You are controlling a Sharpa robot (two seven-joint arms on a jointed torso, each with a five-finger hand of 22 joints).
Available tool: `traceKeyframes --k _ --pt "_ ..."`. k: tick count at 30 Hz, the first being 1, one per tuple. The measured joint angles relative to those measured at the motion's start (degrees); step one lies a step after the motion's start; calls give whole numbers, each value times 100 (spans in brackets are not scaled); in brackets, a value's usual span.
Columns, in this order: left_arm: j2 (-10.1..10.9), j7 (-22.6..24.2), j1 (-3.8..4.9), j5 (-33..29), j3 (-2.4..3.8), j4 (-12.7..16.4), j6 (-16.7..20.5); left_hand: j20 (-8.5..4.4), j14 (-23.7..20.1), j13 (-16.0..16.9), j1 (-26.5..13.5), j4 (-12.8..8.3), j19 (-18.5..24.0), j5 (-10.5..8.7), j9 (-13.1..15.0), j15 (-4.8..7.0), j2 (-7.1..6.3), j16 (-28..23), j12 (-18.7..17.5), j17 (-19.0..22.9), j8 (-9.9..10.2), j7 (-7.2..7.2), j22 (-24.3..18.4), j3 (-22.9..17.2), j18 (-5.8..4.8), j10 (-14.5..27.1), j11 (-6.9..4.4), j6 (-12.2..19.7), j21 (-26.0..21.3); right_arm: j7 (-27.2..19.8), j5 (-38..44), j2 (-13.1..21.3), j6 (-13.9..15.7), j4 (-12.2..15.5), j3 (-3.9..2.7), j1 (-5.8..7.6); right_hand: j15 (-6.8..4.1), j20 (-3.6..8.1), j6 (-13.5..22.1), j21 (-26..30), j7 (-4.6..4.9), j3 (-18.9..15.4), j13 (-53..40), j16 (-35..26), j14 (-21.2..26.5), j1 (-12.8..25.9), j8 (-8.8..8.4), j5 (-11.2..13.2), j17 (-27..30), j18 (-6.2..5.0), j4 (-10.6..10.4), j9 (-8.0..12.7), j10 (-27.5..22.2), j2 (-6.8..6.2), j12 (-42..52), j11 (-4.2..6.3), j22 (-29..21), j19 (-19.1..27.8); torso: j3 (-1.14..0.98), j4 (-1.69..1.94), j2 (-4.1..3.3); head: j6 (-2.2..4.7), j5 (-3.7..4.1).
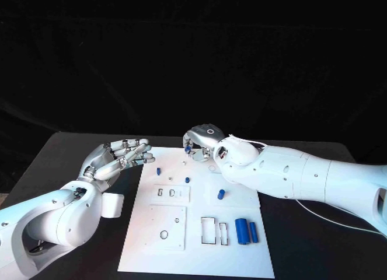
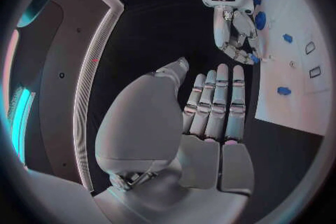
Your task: Assemble the parts on the task board
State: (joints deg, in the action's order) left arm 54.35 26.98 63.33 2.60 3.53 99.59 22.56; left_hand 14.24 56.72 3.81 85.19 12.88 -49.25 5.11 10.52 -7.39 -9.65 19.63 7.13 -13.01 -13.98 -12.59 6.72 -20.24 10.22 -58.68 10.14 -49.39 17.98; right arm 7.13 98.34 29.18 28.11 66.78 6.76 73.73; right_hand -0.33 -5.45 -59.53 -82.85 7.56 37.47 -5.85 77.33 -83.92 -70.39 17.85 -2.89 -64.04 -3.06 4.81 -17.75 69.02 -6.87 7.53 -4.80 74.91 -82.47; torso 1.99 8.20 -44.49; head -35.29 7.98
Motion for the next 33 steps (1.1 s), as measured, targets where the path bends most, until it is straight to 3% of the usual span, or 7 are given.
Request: traceKeyframes --k 16,33 --pt "-12 -4 7 -2 0 -8 0 -21 0 0 0 0 -21 0 -5 0 0 23 0 1 0 0 -5 -33 0 0 0 0 0 2 14 0 -165 4 5 -28 0 0 39 0 2 8 4 0 0 -2 13 12 6 0 -9 -180 13 -2 -23 12 4 0 8 7 -9 -28 -9" --pt "-17 -1 8 -2 0 -9 1 -21 0 0 0 0 -21 0 -4 0 0 23 0 -4 0 0 -5 -32 0 0 0 0 0 0 28 -93 -227 -114 10 -55 0 0 68 0 11 6 -2 0 0 -8 9 10 7 0 -8 -265 25 -8 -48 15 3 0 10 16 -20 -10 -10"
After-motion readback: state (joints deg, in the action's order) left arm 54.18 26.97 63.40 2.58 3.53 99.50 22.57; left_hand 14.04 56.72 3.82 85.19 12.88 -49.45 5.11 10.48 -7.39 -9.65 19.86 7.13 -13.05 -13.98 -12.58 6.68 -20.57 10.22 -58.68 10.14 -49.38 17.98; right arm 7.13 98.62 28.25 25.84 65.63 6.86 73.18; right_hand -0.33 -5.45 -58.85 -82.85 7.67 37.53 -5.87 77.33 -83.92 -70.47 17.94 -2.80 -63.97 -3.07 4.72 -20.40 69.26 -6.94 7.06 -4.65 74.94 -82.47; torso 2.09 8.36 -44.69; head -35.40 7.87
